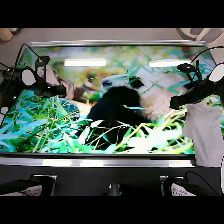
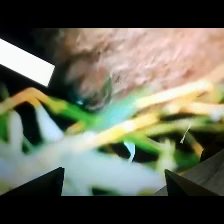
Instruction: Fold the shirts.
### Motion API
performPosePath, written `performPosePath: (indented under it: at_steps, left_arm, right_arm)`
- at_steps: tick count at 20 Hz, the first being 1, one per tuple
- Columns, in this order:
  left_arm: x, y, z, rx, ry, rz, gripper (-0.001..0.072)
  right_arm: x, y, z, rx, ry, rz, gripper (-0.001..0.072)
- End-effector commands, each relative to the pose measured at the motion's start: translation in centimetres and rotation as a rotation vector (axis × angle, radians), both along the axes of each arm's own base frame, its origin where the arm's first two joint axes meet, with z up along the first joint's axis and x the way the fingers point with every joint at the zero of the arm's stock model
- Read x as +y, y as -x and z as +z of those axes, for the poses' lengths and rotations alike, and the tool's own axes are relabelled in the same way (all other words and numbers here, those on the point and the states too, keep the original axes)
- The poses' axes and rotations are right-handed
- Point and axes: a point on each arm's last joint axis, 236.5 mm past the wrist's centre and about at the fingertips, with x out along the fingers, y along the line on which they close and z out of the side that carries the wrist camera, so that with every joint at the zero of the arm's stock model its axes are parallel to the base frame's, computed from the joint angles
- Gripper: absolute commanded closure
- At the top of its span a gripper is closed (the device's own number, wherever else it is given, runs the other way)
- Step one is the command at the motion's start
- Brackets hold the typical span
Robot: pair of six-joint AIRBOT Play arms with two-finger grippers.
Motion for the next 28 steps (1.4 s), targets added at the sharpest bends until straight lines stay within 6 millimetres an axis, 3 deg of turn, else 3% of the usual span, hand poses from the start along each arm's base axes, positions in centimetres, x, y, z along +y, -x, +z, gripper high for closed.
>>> performPosePath:
  at_steps: [1, 2, 3, 4, 5, 8, 10, 14, 17, 19, 21, 22, 23, 24, 26, 28]
  left_arm:
    - [-2.4, -5.7, 4.8, -0.294, 0.150, 0.034, 0.0036]
    - [-2.3, -6.9, 6.0, -0.367, 0.156, 0.038, -0.0013]
    - [-1.4, -8.5, 7.0, -0.444, 0.137, 0.047, -0.0013]
    - [0.2, -10.3, 7.4, -0.500, 0.100, 0.061, -0.0013]
    - [2.8, -11.9, 6.5, -0.467, 0.073, 0.121, -0.0013]
    - [11.8, -14.0, -0.3, -0.171, 0.063, 0.380, -0.0013]
    - [15.8, -14.6, -4.5, -0.048, 0.114, 0.536, -0.0013]
    - [17.2, -15.8, -11.0, 0.021, 0.289, 0.671, -0.0013]
    - [16.1, -17.0, -13.5, 0.012, 0.322, 0.669, -0.0013]
    - [15.2, -17.3, -14.1, 0.007, 0.308, 0.636, -0.0005]
    - [14.5, -17.5, -13.9, 0.007, 0.328, 0.637, 0.0322]
    - [13.9, -17.6, -13.4, 0.008, 0.362, 0.644, 0.0335]
    - [13.3, -17.6, -12.3, 0.005, 0.393, 0.633, 0.0609]
    - [12.7, -17.8, -10.4, -0.024, 0.406, 0.597, 0.0678]
    - [12.1, -18.2, -4.3, -0.140, 0.376, 0.492, 0.0679]
    - [9.9, -17.0, 5.4, -0.311, 0.283, 0.282, 0.0679]
  right_arm:
    - [-0.4, -2.9, 0.9, -0.126, 0.012, -0.018, 0.0042]
    - [-0.5, -3.3, 1.0, -0.145, 0.014, -0.021, 0.0043]
    - [-0.5, -3.6, 1.2, -0.160, 0.015, -0.023, 0.0043]
    - [-0.5, -3.8, 1.2, -0.168, 0.016, -0.024, 0.0044]
    - [-0.5, -3.8, 1.2, -0.168, 0.016, -0.024, 0.0044]
    - [-0.5, -3.8, 1.2, -0.167, 0.016, -0.024, 0.0044]
    - [-0.5, -3.8, 1.2, -0.167, 0.015, -0.024, 0.0044]
    - [-0.5, -3.9, 1.3, -0.171, 0.016, -0.024, 0.0026]
    - [-0.5, -3.9, 1.3, -0.172, 0.015, -0.024, 0.0026]
    - [-0.4, -4.0, 1.3, -0.175, 0.013, -0.025, 0.0027]
    - [-0.5, -4.5, 1.6, -0.201, 0.017, -0.023, 0.0033]
    - [-0.7, -5.0, 1.8, -0.227, 0.038, 0.010, 0.0044]
    - [-1.0, -6.0, 2.3, -0.278, 0.065, 0.045, 0.0045]
    - [-1.2, -6.9, 3.0, -0.331, 0.088, 0.073, 0.0045]
    - [-1.2, -7.7, 5.2, -0.403, 0.100, 0.079, 0.0046]
    - [-1.2, -7.8, 9.2, -0.483, 0.113, 0.079, 0.0047]
